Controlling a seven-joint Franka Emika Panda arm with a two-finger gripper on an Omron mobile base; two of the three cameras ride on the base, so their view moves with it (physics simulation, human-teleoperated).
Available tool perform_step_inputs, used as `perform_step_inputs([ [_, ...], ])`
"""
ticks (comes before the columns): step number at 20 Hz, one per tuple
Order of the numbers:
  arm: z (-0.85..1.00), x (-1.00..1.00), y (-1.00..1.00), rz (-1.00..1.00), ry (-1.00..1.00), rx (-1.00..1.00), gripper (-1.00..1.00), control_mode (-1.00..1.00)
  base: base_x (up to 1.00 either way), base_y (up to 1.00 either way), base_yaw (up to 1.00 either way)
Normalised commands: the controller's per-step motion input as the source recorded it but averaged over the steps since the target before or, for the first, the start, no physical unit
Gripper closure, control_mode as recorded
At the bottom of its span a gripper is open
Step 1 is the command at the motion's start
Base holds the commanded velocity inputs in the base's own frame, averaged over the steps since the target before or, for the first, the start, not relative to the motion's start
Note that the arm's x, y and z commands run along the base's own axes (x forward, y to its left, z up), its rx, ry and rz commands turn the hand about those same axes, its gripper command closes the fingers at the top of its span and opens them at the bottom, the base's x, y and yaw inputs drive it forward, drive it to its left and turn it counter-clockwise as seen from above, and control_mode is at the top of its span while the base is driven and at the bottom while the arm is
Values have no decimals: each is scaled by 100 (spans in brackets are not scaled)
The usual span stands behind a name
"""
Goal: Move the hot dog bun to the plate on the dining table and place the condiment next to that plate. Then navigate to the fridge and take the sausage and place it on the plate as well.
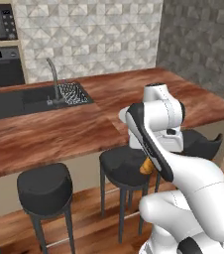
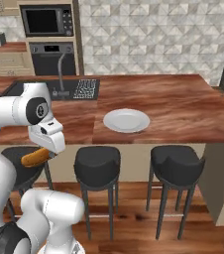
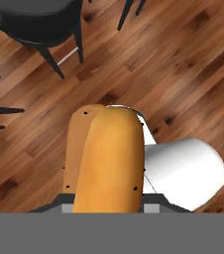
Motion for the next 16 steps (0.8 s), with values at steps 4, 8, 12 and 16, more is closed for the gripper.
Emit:
perform_step_inputs([
  [4,0,0,0,0,0,0,100,100,63,-94,42],
  [8,0,0,0,0,0,0,100,100,64,-88,45],
  [12,0,0,0,0,0,0,100,100,83,-78,36],
  [16,0,0,0,0,0,0,100,100,93,-28,17],
])
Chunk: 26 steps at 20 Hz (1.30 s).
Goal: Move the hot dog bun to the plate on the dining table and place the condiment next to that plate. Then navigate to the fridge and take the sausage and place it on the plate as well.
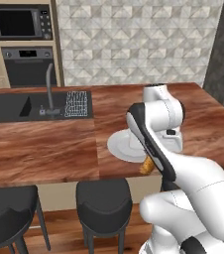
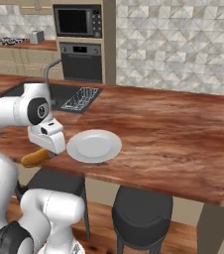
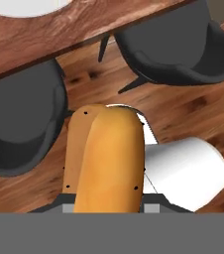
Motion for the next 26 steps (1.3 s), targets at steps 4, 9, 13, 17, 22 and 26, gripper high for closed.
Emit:
perform_step_inputs([
  [4,0,0,0,0,0,0,100,100,93,-7,1],
  [9,-6,60,-22,0,6,3,100,-100,15,-1,0],
  [13,-26,100,-52,0,0,6,100,-100,0,0,0],
  [17,-34,100,-24,0,0,2,100,-100,0,0,0],
  [22,-36,100,4,1,0,4,100,-100,0,0,0],
  [26,-40,100,35,0,2,2,100,-100,0,0,0],
])
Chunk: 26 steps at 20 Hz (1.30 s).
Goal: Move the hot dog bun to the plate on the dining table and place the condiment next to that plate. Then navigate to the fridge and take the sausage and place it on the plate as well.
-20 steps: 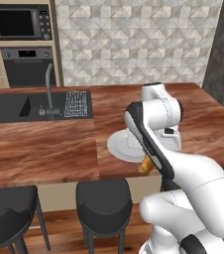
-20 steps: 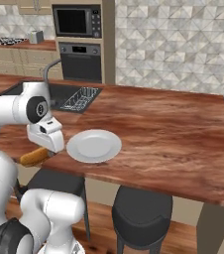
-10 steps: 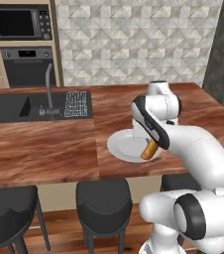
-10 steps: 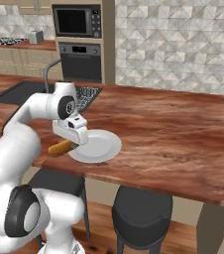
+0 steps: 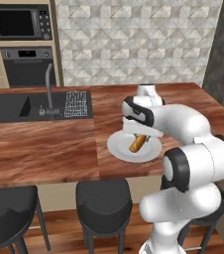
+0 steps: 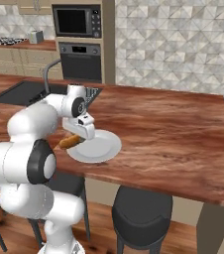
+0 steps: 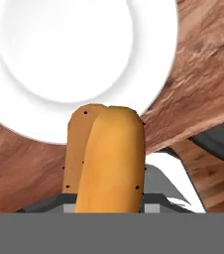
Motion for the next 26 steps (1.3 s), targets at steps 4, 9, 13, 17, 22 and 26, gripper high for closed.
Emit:
perform_step_inputs([
  [4,-45,86,29,0,3,0,100,-100,0,0,0],
  [9,-54,91,6,0,0,0,100,-100,0,0,0],
  [13,-56,59,0,0,0,0,100,-100,0,0,0],
  [17,-59,43,0,0,0,0,100,-100,0,0,0],
  [22,-40,26,0,0,0,0,100,-100,0,0,0],
  [26,-22,27,0,0,0,0,100,-100,0,0,0],
])
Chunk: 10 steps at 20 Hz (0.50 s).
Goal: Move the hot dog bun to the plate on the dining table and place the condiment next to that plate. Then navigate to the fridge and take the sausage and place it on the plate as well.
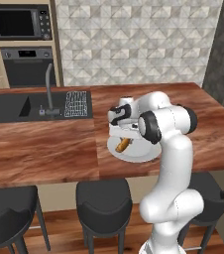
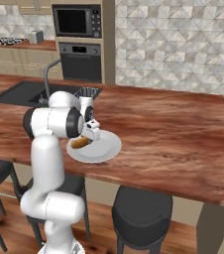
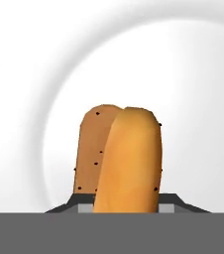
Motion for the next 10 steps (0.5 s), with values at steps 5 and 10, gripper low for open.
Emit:
perform_step_inputs([
  [5,-1,7,0,0,-4,0,-100,-100,0,0,0],
  [10,9,-23,-6,0,-14,2,-100,-100,0,0,0],
])
